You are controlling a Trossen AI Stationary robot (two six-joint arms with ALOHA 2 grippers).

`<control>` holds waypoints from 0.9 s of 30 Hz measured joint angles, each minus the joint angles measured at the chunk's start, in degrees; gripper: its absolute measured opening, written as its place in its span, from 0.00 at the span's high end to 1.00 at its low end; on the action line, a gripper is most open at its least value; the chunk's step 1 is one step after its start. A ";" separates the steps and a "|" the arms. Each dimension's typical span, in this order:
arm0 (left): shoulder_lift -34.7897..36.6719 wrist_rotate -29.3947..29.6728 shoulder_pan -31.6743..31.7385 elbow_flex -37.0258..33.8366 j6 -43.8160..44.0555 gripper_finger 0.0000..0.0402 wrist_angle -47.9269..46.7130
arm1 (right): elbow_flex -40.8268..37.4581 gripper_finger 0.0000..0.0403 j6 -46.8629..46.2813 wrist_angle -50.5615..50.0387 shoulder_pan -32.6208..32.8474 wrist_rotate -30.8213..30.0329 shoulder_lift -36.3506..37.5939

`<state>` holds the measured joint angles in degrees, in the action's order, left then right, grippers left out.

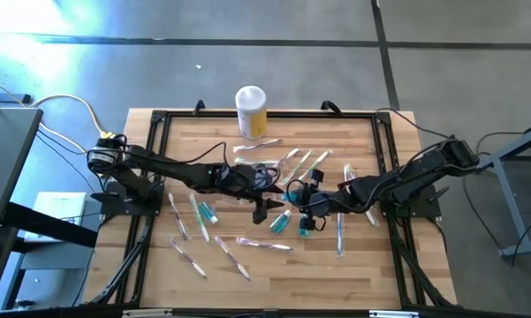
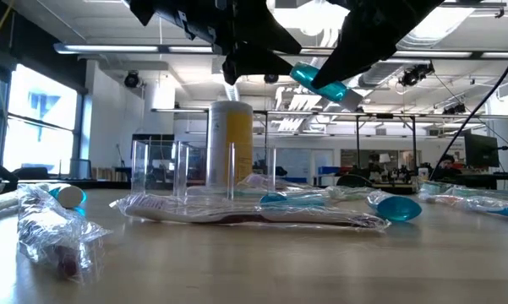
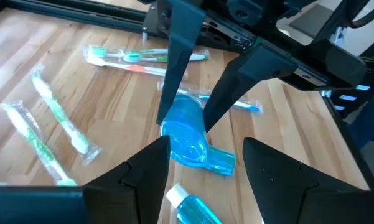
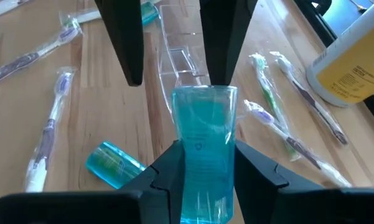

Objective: Pick & Place toothbrushing station
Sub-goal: Put the mouthwash bottle into the transparent organizer

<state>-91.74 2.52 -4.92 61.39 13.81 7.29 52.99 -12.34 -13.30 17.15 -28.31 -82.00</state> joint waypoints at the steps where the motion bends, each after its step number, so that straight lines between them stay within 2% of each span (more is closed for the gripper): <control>1: -0.01 0.24 0.01 0.00 0.01 0.50 0.02 | 0.00 0.75 0.00 -0.02 0.06 -0.26 0.00; 8: -0.02 0.86 0.00 0.00 3.29 0.50 -0.39 | 0.04 0.75 -0.02 0.11 0.17 -0.25 0.00; 15: -0.31 2.99 0.06 -0.13 3.57 0.50 -1.10 | 0.53 0.75 0.00 1.63 1.39 -1.01 0.13; 27: -0.28 2.91 0.01 -0.15 2.96 0.50 -0.08 | 0.42 0.75 0.15 1.92 1.71 -0.59 0.13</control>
<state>-92.03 5.43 -4.91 61.23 16.78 7.21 53.41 -12.19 -11.38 18.86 -28.91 -81.87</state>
